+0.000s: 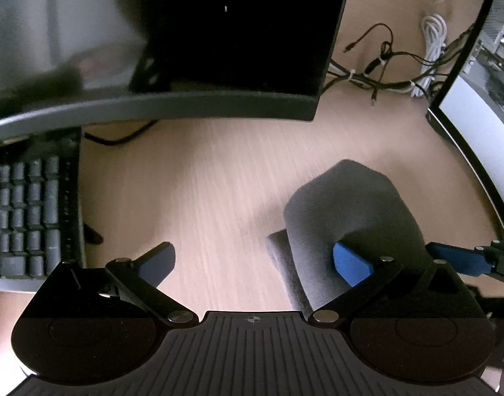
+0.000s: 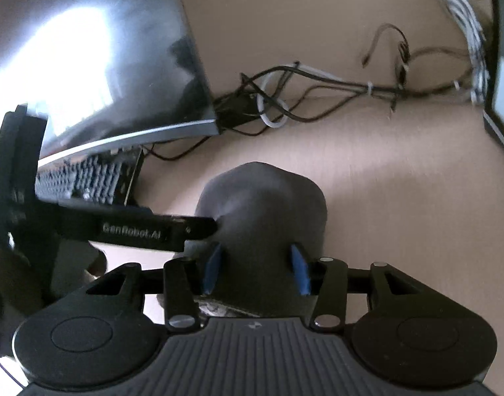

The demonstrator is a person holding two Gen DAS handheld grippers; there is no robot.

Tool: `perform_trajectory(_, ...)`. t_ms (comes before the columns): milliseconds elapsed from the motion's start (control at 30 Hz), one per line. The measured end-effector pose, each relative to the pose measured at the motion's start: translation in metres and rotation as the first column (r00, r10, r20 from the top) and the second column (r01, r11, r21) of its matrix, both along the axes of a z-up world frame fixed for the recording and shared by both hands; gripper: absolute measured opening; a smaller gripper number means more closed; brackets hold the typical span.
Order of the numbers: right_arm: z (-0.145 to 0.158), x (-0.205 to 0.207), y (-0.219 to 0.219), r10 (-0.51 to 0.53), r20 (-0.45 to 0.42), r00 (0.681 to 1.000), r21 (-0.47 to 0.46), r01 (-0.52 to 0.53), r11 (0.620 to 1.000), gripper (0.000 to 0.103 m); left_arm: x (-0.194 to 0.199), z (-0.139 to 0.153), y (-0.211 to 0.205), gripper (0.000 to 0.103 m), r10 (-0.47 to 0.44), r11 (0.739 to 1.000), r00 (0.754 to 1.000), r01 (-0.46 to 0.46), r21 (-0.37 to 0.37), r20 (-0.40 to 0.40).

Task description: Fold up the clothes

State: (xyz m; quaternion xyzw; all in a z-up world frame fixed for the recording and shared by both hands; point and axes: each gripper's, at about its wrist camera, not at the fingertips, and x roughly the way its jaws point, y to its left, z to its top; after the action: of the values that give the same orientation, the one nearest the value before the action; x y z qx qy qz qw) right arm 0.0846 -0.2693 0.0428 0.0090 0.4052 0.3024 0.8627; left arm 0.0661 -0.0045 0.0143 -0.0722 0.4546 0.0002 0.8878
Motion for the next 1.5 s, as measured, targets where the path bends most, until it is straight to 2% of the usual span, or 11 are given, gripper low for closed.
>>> perform_trajectory(133, 0.002, -0.001, 0.002, 0.011, 0.005, 1.000, -0.014, -0.011, 1.000, 0.049, -0.010, 0.014, -0.010, 0.103, -0.052, 0.998, 0.998, 0.050, 0.047, 0.039)
perform_trajectory(233, 0.007, -0.003, 0.000, 0.043, 0.013, 0.999, -0.019, -0.043, 0.999, 0.050, -0.009, 0.007, -0.009, 0.103, -0.049, 0.997, 0.999, 0.048, 0.063, 0.015)
perform_trajectory(533, 0.033, 0.026, 0.011, 0.057, 0.126, 0.990, -0.002, -0.057, 0.998, 0.050, -0.006, 0.002, -0.011, 0.103, -0.062, 0.994, 0.998, 0.060, 0.089, 0.017)
perform_trajectory(567, 0.032, 0.031, 0.015, 0.053, 0.119, 0.992, 0.014, -0.055, 0.998, 0.050, -0.006, 0.002, -0.010, 0.103, -0.060, 0.995, 0.998, 0.058, 0.086, 0.017)
perform_trajectory(700, 0.000, 0.058, 0.035, 0.068, -0.055, 0.996, 0.023, -0.066, 0.998, 0.050, -0.007, 0.000, -0.008, 0.103, -0.054, 0.995, 0.998, 0.053, 0.082, 0.016)
perform_trajectory(767, -0.005, 0.059, 0.039, 0.073, -0.042, 0.996, 0.007, -0.073, 0.997, 0.050, -0.008, 0.000, -0.006, 0.103, -0.048, 0.995, 0.999, 0.046, 0.084, 0.016)
perform_trajectory(967, 0.016, 0.038, 0.020, 0.094, 0.006, 0.996, 0.024, -0.094, 0.995, 0.050, -0.007, -0.002, 0.000, 0.103, -0.042, 0.998, 0.999, 0.042, 0.052, 0.010)
perform_trajectory(1133, 0.021, 0.012, -0.003, 0.075, -0.036, 0.997, 0.091, -0.072, 0.993, 0.050, -0.008, -0.005, 0.005, 0.103, -0.024, 1.000, 1.000, 0.024, 0.007, -0.002)
perform_trajectory(1200, 0.008, 0.003, 0.000, 0.077, -0.046, 0.996, 0.048, -0.075, 0.996, 0.052, -0.005, -0.006, 0.006, 0.103, -0.016, 1.000, 1.000, 0.016, -0.019, -0.010)
perform_trajectory(1333, 0.003, -0.013, 0.018, 0.109, 0.048, 0.993, -0.064, -0.106, 0.992, 0.063, -0.007, 0.001, 0.003, 0.103, -0.011, 1.000, 1.000, 0.011, -0.016, -0.006)
perform_trajectory(1500, 0.003, -0.016, 0.018, 0.112, 0.056, 0.992, -0.065, -0.109, 0.992, 0.064, -0.013, 0.007, -0.003, 0.103, -0.038, 0.999, 0.999, 0.038, 0.023, 0.015)
